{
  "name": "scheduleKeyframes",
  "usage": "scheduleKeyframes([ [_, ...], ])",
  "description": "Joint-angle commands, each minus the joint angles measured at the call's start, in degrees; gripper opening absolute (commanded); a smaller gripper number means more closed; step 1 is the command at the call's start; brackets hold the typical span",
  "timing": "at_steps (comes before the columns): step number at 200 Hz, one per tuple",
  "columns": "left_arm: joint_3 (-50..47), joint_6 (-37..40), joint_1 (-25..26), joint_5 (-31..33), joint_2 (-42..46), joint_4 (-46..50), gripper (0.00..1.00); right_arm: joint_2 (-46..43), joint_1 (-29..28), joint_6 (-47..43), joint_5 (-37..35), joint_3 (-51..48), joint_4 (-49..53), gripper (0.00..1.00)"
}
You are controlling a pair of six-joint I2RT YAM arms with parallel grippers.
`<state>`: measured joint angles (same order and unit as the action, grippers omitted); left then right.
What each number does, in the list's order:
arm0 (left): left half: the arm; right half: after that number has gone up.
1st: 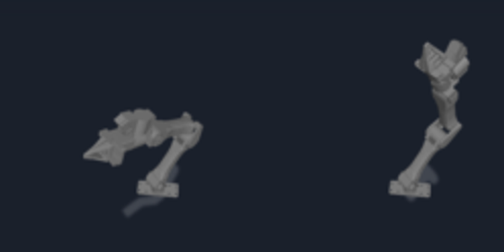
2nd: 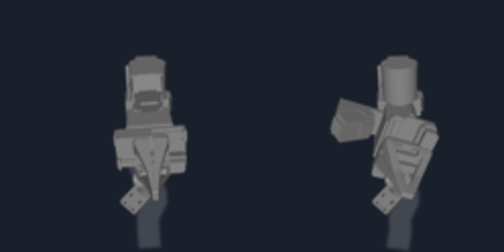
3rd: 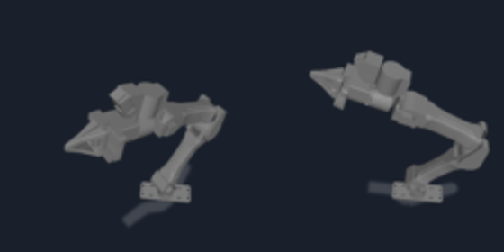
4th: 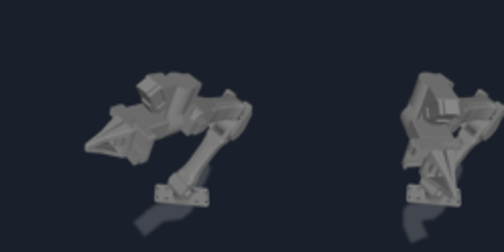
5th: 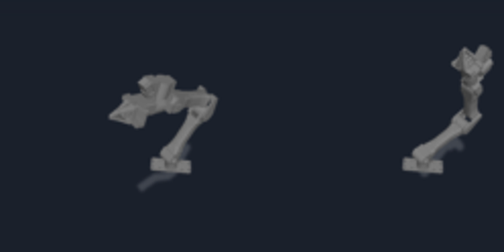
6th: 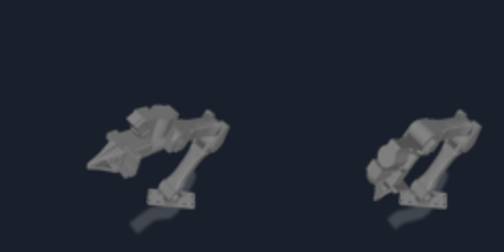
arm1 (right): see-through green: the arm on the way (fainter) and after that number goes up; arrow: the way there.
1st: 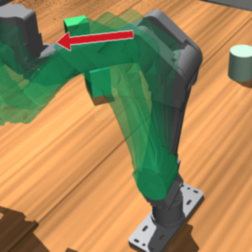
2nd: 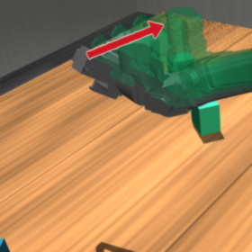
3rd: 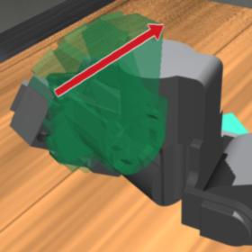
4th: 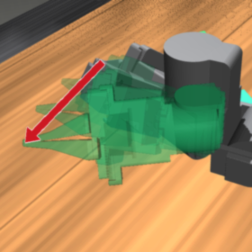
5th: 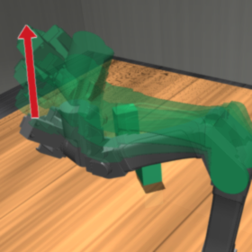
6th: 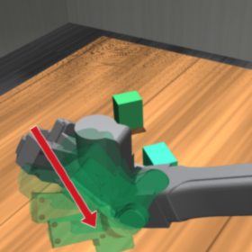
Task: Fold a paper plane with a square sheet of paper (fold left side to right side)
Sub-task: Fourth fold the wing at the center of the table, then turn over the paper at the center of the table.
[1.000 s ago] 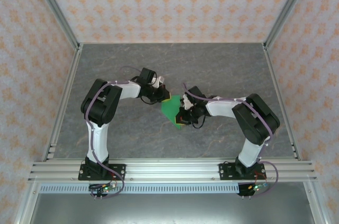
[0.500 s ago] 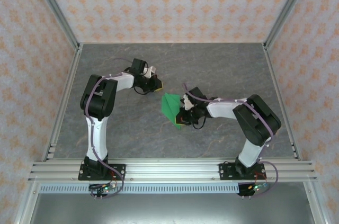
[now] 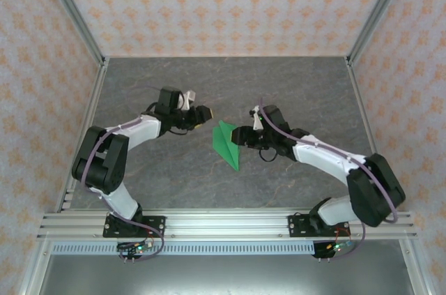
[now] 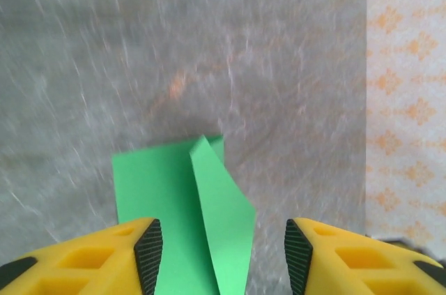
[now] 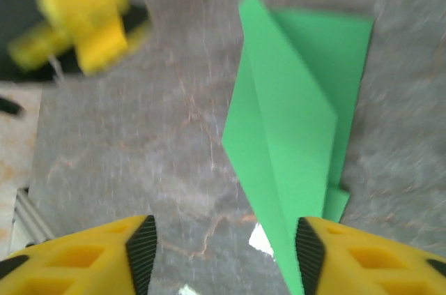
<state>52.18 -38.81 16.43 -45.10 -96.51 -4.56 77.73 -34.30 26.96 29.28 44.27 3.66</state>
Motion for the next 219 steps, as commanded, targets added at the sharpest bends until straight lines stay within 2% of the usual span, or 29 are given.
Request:
scheduleKeyframes([
  [1, -2.3, -3.5, 3.8, 2.9, -0.6, -4.1, 0.53, -3.6, 0.7, -1.0, -7.4, -1.7, -1.0, 0.63],
  [27, -0.9, -5.2, 6.5, 3.0, -5.0, -6.9, 0.53, -6.7, 0.7, -0.8, -7.6, -3.1, -1.9, 0.64],
  [85, 5.3, -6.7, 8.6, 1.3, -12.6, -8.3, 0.45, -9.6, 1.0, -0.1, -5.7, -5.0, -1.7, 0.67],
  [112, 6.9, -7.0, 9.2, 0.2, -14.7, -9.0, 0.37, -11.4, 3.4, 1.3, -1.1, -6.3, -3.0, 0.71],
  [136, 7.7, -7.2, 9.2, -0.4, -15.2, -9.4, 0.23, -12.3, 7.8, 3.8, 5.2, -8.5, -6.0, 0.78],
  [160, 7.9, -7.1, 9.2, -0.7, -13.3, -9.8, 0.1, -12.5, 13.5, 7.1, 13.6, -11.3, -11.0, 0.89],
  [179, 7.9, -7.5, 8.7, -0.5, -7.4, -9.6, 0.03, -12.6, 17.0, 8.6, 19.1, -12.6, -14.2, 1.0],
  [207, 9.0, -8.3, 6.8, -0.5, -0.1, -8.1, 0.0, -12.0, 18.3, 7.1, 24.0, -11.6, -14.6, 1.0],
  [219, 10.0, -8.9, 6.3, -0.8, 2.3, -7.5, 0.0, -11.0, 18.4, 8.4, 27.2, -11.2, -17.9, 1.0],
])
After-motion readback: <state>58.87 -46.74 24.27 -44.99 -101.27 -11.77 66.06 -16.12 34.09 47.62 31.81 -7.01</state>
